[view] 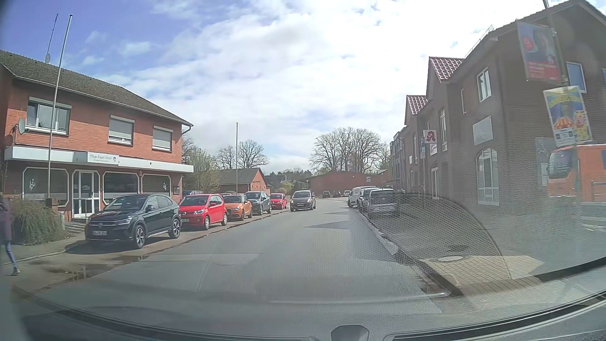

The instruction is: Follow the waypoints while adhering to traffic rules and regulations

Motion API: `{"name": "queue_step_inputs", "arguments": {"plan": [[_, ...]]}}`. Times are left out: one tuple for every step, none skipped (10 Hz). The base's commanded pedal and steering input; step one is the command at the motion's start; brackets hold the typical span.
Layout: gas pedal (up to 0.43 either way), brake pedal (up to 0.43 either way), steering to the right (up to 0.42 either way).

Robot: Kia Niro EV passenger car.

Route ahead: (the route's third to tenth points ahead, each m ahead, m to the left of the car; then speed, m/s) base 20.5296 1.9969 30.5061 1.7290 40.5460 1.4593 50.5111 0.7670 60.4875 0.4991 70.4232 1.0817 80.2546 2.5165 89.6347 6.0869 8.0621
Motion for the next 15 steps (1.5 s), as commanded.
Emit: {"name": "queue_step_inputs", "arguments": {"plan": [[0.059, 0.000, 0.019], [0.000, 0.000, 0.017], [0.000, 0.000, 0.014], [0.000, 0.000, 0.012], [0.000, 0.000, 0.012], [0.000, 0.000, 0.012], [0.000, 0.000, 0.012], [0.000, 0.000, 0.012], [0.000, 0.000, 0.012], [0.000, 0.000, 0.013], [0.000, 0.000, 0.013], [0.000, 0.000, 0.013], [0.000, 0.000, 0.013], [0.000, 0.000, 0.012], [0.000, 0.000, 0.013]]}}
